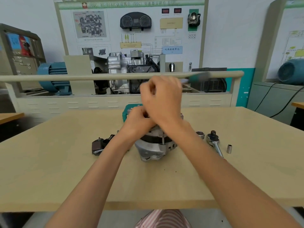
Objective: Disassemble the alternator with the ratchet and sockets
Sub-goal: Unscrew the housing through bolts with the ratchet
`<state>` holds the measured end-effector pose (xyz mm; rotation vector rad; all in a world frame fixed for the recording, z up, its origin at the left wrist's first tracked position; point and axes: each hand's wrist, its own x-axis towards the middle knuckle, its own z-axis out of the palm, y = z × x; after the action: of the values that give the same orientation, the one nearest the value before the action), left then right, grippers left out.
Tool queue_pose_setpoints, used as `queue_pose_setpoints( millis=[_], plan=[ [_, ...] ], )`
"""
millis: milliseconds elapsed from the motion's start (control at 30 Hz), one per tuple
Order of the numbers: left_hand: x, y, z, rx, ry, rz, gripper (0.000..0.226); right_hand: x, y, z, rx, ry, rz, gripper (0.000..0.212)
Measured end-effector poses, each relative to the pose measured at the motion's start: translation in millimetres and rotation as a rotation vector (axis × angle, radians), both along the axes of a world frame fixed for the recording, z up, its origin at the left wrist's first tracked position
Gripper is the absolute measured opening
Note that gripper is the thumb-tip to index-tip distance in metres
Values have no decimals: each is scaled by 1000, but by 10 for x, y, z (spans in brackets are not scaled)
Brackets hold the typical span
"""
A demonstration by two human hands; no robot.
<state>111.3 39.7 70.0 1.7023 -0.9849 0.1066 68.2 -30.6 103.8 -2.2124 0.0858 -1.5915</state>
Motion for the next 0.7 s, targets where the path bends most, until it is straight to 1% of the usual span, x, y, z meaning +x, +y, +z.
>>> queue_pose_setpoints(
  millis=[33,100,133,167,200,233,267,300,333,367,400,433,467,500,533,567,600,633,667,700],
  plan=[
    [-8,19,-10,-4,33,-41,23,8,-38,80,156,8,287,39],
    [8,32,-26,-15,81,-111,20,18,-138,202,579,39,752,51],
    [21,32,-31,-27,91,-126,20,25,-173,231,773,22,933,56],
    [32,32,-29,-39,95,-131,20,40,-211,224,902,-14,1057,59],
    [41,25,-33,-44,96,-129,20,36,-234,201,941,-45,1114,60],
    [41,19,-30,-46,96,-119,19,20,-228,160,869,-83,1060,56],
    [45,19,-24,-47,93,-112,19,6,-203,89,687,-128,886,49],
    [36,22,-17,-46,85,-106,22,5,-170,-12,420,-166,607,39],
    [42,16,-19,-44,72,-84,28,6,-140,-118,148,-179,266,31],
    [43,13,-22,-37,64,-45,35,7,-103,-206,-36,-182,-60,27],
    [44,11,-25,-28,61,-10,38,10,-71,-244,-119,-189,-264,26],
    [38,13,-21,-26,64,1,38,26,-59,-238,-133,-198,-335,24],
    [35,15,-20,-35,63,-12,36,39,-65,-187,-100,-178,-275,23],
    [29,20,-15,-42,66,-39,33,50,-83,-111,-14,-161,-108,26],
    [29,25,-15,-37,76,-73,28,44,-117,-11,134,-129,146,34],
    [31,32,-7,-21,92,-102,22,26,-154,85,331,-71,417,43],
    [49,35,-11,-10,108,-129,17,24,-195,164,540,-13,652,51],
    [62,42,-13,-8,123,-141,17,30,-220,209,716,15,837,55],
    [75,38,-16,-16,131,-141,20,34,-235,209,825,3,951,56],
    [67,41,-12,-24,136,-131,21,31,-227,182,849,-25,1004,55]
  ],
)
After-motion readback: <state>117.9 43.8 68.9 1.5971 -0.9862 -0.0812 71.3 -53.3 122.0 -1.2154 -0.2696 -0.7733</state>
